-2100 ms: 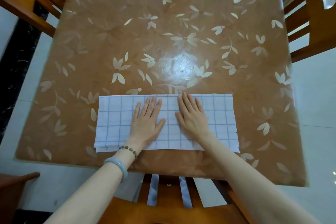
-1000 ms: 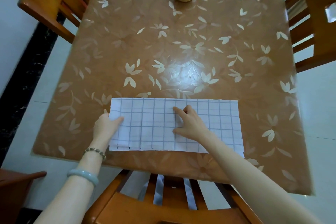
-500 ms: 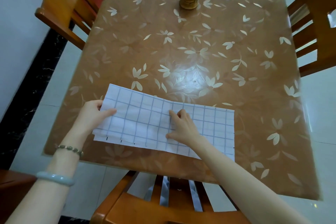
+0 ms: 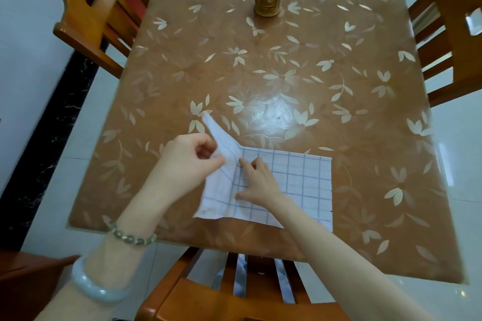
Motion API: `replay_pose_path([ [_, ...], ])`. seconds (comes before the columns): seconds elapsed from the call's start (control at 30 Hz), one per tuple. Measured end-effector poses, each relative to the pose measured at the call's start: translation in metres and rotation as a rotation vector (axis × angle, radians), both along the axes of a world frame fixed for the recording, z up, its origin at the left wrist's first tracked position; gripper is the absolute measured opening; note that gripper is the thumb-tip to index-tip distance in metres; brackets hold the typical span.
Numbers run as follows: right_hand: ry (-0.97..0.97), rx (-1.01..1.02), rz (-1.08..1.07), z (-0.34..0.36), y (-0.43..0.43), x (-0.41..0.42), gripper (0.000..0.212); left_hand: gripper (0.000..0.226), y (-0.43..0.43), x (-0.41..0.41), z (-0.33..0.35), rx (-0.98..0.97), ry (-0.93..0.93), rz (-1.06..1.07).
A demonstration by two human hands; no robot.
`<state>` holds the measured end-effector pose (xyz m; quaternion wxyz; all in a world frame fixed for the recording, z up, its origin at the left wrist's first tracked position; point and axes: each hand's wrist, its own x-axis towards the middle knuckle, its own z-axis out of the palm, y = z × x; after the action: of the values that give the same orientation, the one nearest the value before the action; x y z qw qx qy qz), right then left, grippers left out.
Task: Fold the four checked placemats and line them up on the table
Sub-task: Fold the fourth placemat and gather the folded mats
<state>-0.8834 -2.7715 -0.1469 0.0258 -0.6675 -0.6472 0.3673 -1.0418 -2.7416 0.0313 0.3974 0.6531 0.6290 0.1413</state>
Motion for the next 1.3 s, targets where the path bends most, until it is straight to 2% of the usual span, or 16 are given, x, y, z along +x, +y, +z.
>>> replay_pose_path([
  [0.07,0.085,-0.053,-0.018,0.0,0.002,0.002,0.078,0.014,-0.008,0.032,-0.001,-0.009,-0.02,-0.058],
  [0.17,0.418,-0.008,-0.267,0.016,-0.002,0.026,0.016,0.009,-0.019,0.075,-0.015,-0.043,-0.058,-0.118],
  [0.33,0.923,-0.004,-0.925,0.038,-0.035,0.112,0.019,0.01,-0.038,0.137,-0.058,-0.114,-0.107,-0.166],
  [0.4,1.021,-0.014,-1.121,0.04,-0.047,0.136,0.018,0.014,-0.047,0.155,-0.079,-0.114,-0.072,-0.17],
  [0.5,1.003,-0.125,-1.18,0.04,-0.06,0.151,0.04,0.018,-0.056,0.171,-0.105,-0.128,-0.018,-0.162],
  [0.57,0.972,-0.154,-1.176,0.036,-0.063,0.151,0.041,0.019,-0.059,0.179,-0.118,-0.158,-0.006,-0.158],
  [0.77,0.726,-0.116,-1.141,0.025,-0.064,0.147,0.005,0.035,-0.064,0.179,-0.135,-0.346,-0.093,-0.276],
  [0.83,0.626,-0.114,-1.099,0.02,-0.065,0.147,0.005,0.036,-0.064,0.167,-0.136,-0.341,-0.148,-0.31],
  [0.93,0.501,-0.094,-1.052,0.013,-0.066,0.147,0.007,0.033,-0.054,0.134,-0.145,-0.133,-0.078,-0.307],
  [1.0,0.413,-0.072,-1.039,0.009,-0.067,0.15,0.011,0.039,-0.042,0.107,-0.155,0.101,0.095,-0.298],
  [1.07,0.349,-0.05,-1.017,0.01,-0.066,0.149,0.014,0.052,-0.03,0.083,-0.168,0.243,0.29,-0.343],
  [1.17,0.302,-0.039,-0.983,0.011,-0.066,0.147,0.016,0.071,-0.018,0.065,-0.186,0.292,0.489,-0.512],
  [1.3,0.27,-0.019,-0.944,0.011,-0.067,0.147,0.015,0.08,-0.013,0.067,-0.196,0.314,0.57,-0.669],
])
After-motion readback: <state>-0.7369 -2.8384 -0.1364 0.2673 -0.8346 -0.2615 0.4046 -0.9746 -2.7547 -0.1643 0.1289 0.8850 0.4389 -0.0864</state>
